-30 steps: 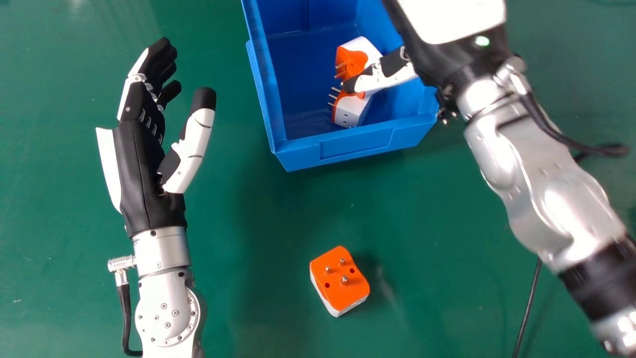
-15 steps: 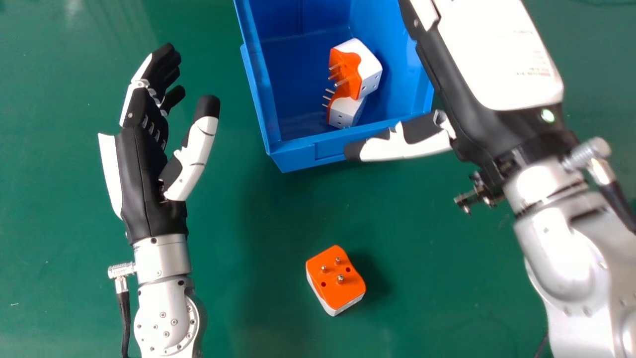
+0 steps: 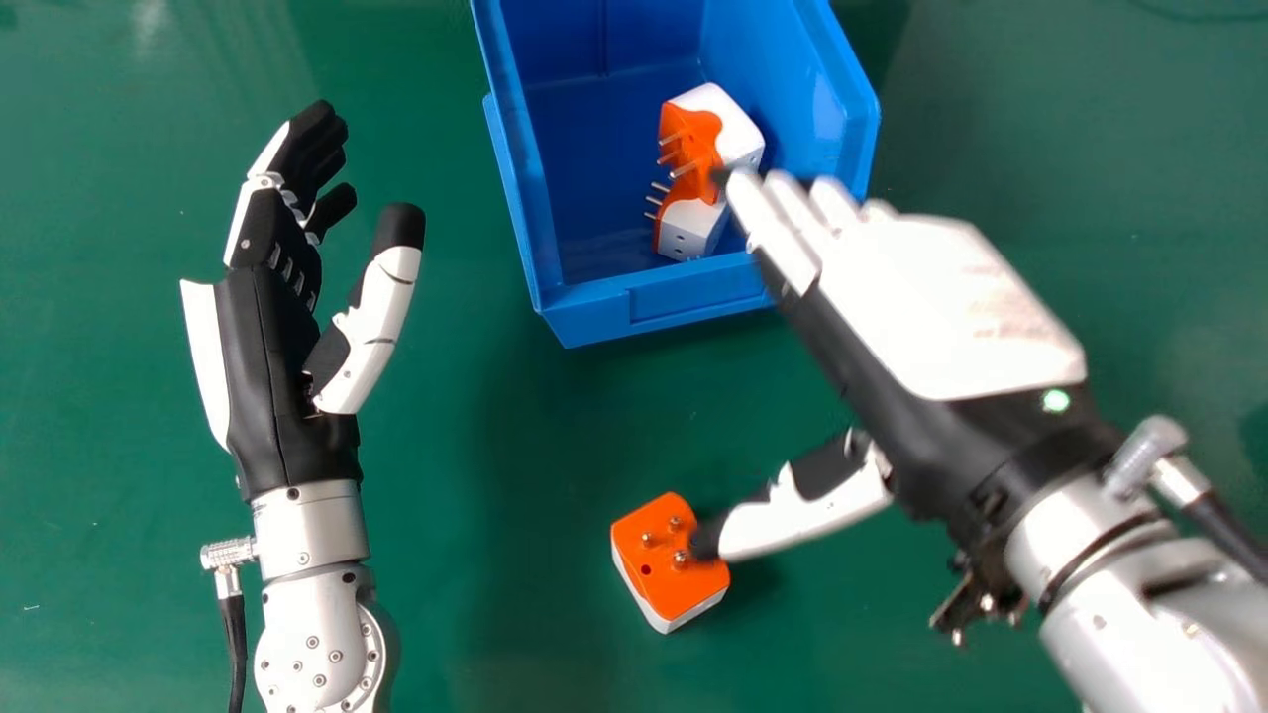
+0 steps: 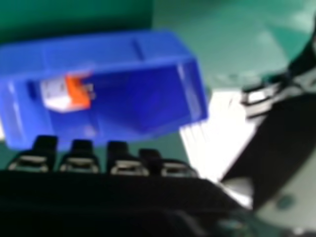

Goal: Pick all objects and put in blue box

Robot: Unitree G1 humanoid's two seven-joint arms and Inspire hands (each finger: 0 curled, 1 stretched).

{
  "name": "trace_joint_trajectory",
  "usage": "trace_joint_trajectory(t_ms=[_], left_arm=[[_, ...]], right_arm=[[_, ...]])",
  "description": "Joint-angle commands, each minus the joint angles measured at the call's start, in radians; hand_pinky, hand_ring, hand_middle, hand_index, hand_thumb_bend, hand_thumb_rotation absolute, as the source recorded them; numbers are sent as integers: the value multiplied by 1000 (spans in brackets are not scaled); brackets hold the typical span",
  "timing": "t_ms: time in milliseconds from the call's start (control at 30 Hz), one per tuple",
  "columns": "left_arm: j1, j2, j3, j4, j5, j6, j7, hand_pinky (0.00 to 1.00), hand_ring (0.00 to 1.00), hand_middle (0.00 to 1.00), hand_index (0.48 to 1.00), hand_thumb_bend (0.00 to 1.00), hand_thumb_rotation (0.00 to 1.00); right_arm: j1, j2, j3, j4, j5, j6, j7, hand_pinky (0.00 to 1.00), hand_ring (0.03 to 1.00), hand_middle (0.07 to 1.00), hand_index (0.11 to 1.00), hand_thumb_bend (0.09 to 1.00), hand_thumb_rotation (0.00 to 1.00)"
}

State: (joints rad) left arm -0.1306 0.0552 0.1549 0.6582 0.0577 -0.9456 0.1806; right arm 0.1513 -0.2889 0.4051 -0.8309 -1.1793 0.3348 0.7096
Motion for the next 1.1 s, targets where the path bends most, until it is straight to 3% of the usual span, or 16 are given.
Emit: trace_joint_trajectory(t_ms=[0,133,267,333,500,633,733,900,1067], left_arm=[[7,6,4,-26,17,-2,10,816,850,838,806,668,503],[15,3,2,-43,15,9,7,812,848,838,805,668,509],[23,1,0,-59,24,21,13,813,847,838,806,669,513],[26,-2,-3,-63,15,25,5,813,847,838,806,667,514],[28,-10,-8,-63,-11,21,-14,820,853,842,808,657,501],[33,-7,-6,-63,-3,17,-10,823,854,841,809,654,490],[35,-9,-7,-61,-19,13,-22,825,854,842,809,653,490],[37,-8,-4,-57,-15,10,-23,824,854,841,807,655,484],[37,-9,-2,-55,-18,11,-25,824,852,840,806,665,489]], right_arm=[[14,46,31,-14,-66,-4,39,970,1000,1000,998,900,420],[49,100,97,31,-189,-31,72,968,999,1000,986,888,446],[107,135,198,90,-320,-89,35,927,972,982,966,885,459],[123,144,231,112,-346,-118,30,905,959,973,957,885,459],[127,153,236,140,-367,-169,24,827,915,942,927,890,475],[135,169,229,164,-363,-174,11,812,908,938,923,893,476],[131,177,226,177,-358,-172,23,807,906,940,924,888,475],[124,188,223,205,-347,-165,-3,782,898,936,922,875,466],[115,212,221,232,-361,-134,-13,698,863,913,879,857,446]])
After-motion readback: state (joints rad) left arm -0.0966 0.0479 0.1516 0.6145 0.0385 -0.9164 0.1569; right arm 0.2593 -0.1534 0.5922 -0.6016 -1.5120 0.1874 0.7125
